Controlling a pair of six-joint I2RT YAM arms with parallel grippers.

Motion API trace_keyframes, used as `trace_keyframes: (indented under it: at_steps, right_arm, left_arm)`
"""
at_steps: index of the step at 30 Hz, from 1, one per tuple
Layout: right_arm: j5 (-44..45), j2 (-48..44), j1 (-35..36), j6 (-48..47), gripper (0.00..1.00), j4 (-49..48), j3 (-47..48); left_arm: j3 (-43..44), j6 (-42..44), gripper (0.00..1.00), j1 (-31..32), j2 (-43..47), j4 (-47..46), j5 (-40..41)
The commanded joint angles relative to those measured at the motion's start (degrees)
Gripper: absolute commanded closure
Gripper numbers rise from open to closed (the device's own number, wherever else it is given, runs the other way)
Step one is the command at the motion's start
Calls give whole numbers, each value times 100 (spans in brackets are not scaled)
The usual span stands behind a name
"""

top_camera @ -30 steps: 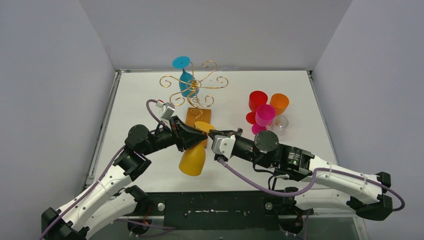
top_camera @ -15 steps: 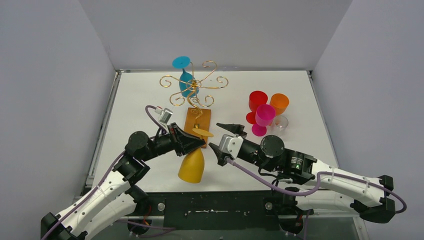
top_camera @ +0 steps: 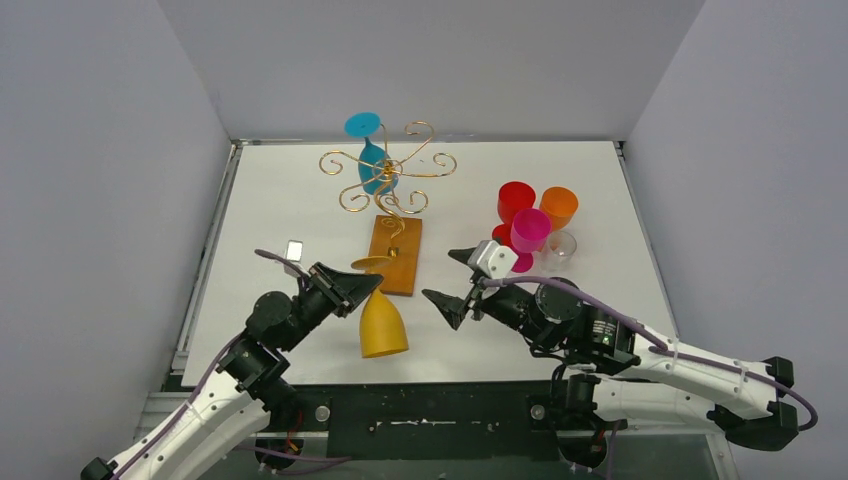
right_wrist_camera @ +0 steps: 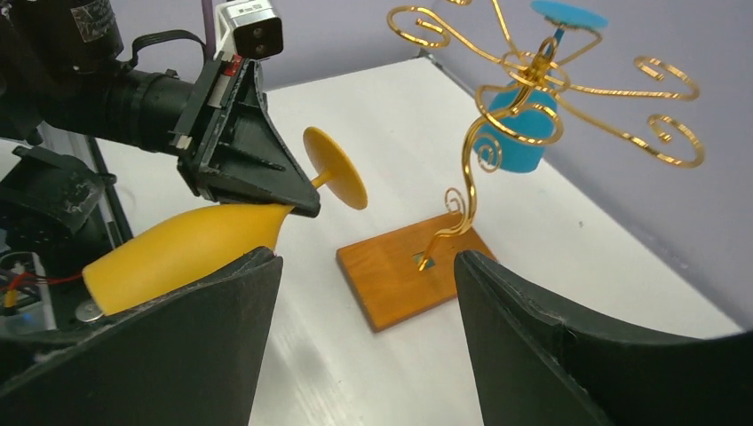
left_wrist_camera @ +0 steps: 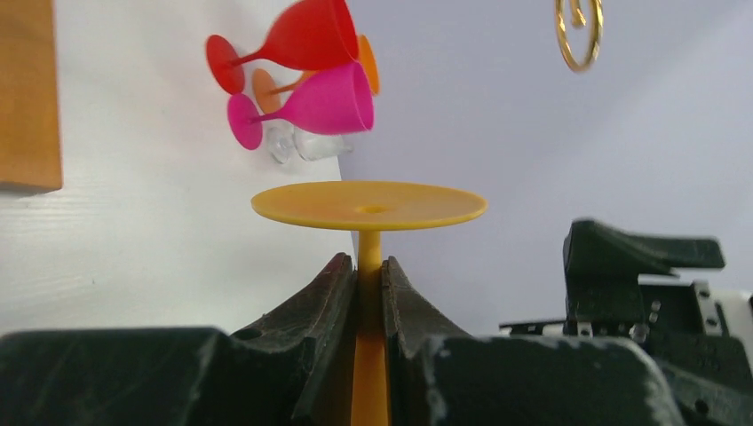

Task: Take the wine glass off the wine glass rack
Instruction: Place the wine glass at the center of the board.

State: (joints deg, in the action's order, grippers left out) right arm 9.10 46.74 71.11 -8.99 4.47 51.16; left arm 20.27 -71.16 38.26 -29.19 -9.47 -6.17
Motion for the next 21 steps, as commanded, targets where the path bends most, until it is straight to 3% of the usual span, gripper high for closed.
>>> trace_keyframes:
  at_steps: [1, 12, 16, 21]
  right_arm:
    - [111, 177, 69, 1359, 27, 68, 180]
    - [-453, 228, 320, 1521, 34, -794, -432]
    - [-224, 438, 697, 1111, 35, -953, -524]
    - [452, 886, 1128, 571, 38, -1063, -505]
  left_arm:
    - [-36, -1417, 100, 15, 261, 543, 1321]
    - [-768, -3693, 100, 13, 463, 540, 2080]
    - [-1098, -4574, 100, 14, 588, 414, 2206]
    - [-1060, -4807, 100, 13, 482, 335, 2231]
